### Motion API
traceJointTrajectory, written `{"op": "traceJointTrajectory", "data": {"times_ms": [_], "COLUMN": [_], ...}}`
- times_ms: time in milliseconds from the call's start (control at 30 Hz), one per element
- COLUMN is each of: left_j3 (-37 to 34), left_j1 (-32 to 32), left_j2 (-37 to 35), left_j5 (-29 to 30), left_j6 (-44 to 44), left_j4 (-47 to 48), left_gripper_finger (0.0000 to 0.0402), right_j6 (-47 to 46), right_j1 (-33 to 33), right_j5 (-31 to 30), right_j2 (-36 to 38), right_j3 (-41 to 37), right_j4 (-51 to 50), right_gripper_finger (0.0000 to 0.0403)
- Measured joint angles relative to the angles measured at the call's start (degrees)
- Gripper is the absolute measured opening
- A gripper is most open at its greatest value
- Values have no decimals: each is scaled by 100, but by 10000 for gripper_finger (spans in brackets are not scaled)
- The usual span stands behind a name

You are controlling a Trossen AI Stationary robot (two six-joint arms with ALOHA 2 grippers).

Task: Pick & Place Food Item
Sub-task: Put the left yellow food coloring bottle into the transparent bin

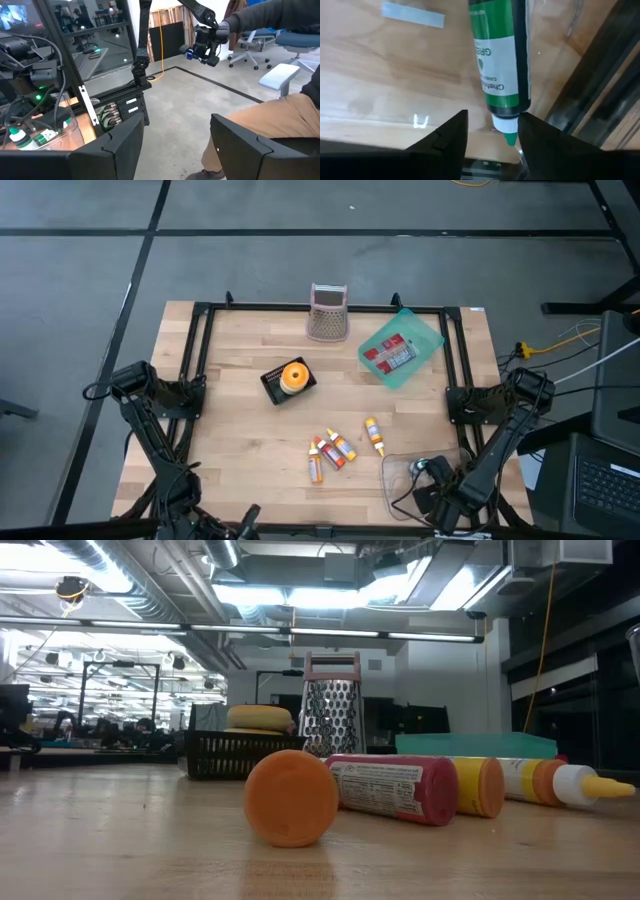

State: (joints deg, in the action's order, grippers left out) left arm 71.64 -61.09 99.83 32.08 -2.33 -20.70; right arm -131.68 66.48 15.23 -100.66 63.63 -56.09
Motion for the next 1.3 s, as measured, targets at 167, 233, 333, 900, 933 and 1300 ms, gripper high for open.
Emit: {"op": "traceJointTrajectory", "data": {"times_ms": [167, 233, 333, 900, 933, 1300], "left_j3": [0, 0, 0, 0, 0, 0], "left_j1": [-27, -32, -35, -32, -32, 218], "left_j2": [0, 0, 0, 2, 2, 14], "left_j5": [10, 33, 38, 196, 234, 1167], "left_j6": [29, 30, 93, 25, 14, 451], "left_j4": [1, 1, 3, 38, 40, 582], "left_gripper_finger": [223, 223, 223, 223, 223, 223], "right_j6": [5, 14, 17, 202, 204, 3667], "right_j1": [-52, -59, -59, -35, -35, -259], "right_j5": [156, 143, 140, -1358, -1653, -6950], "right_j2": [-3, -4, -7, -44, -44, -239], "right_j3": [-106, -108, -108, 1179, 1292, 2358], "right_j4": [91, 91, 110, -392, -395, 1381], "right_gripper_finger": [169, 169, 169, 168, 168, 168]}}
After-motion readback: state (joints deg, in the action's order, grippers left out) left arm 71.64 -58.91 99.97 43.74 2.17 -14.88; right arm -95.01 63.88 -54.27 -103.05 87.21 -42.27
